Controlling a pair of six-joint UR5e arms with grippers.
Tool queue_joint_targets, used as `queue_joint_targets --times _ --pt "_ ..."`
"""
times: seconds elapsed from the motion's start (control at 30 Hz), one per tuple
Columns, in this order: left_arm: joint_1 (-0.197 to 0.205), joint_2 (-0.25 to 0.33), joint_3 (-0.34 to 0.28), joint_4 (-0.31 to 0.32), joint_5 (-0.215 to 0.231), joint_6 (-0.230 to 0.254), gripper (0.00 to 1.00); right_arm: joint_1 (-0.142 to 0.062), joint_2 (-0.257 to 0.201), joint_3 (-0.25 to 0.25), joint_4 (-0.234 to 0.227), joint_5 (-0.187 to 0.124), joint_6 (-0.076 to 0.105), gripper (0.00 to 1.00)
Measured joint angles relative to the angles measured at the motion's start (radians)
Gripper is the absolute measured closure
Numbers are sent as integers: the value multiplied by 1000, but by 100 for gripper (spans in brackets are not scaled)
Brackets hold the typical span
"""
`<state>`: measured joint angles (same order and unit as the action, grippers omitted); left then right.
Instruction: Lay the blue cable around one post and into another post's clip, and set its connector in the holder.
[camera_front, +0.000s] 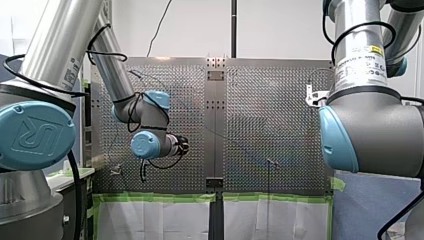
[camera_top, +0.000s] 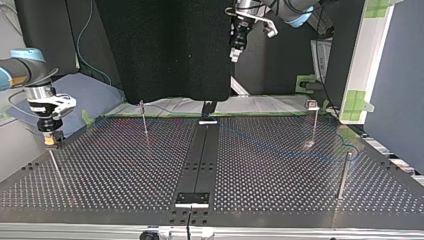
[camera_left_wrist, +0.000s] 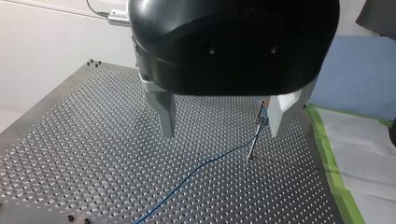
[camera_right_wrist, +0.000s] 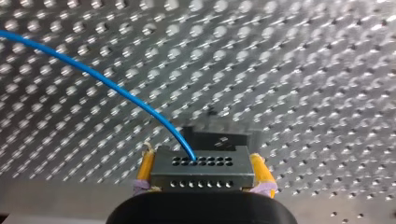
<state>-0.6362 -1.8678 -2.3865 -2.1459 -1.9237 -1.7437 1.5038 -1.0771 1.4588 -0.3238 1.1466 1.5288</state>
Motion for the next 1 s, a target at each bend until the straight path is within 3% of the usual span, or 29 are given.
queue_joint_targets --times 0.1,0.2,0.5,0.7,1.0 --pt "0 0 0 0 -7 2 2 3 -4 8 24 15 -19 86" --pt "0 0 0 0 -9 4 2 6 -6 10 28 21 -18 86" --pt "0 0 0 1 -10 5 2 16 -6 11 3 16 16 86" --pt "1 0 0 1 -10 6 2 17 -6 11 -35 15 54 86" --pt "0 0 0 1 -10 6 2 9 -6 10 -57 23 78 86"
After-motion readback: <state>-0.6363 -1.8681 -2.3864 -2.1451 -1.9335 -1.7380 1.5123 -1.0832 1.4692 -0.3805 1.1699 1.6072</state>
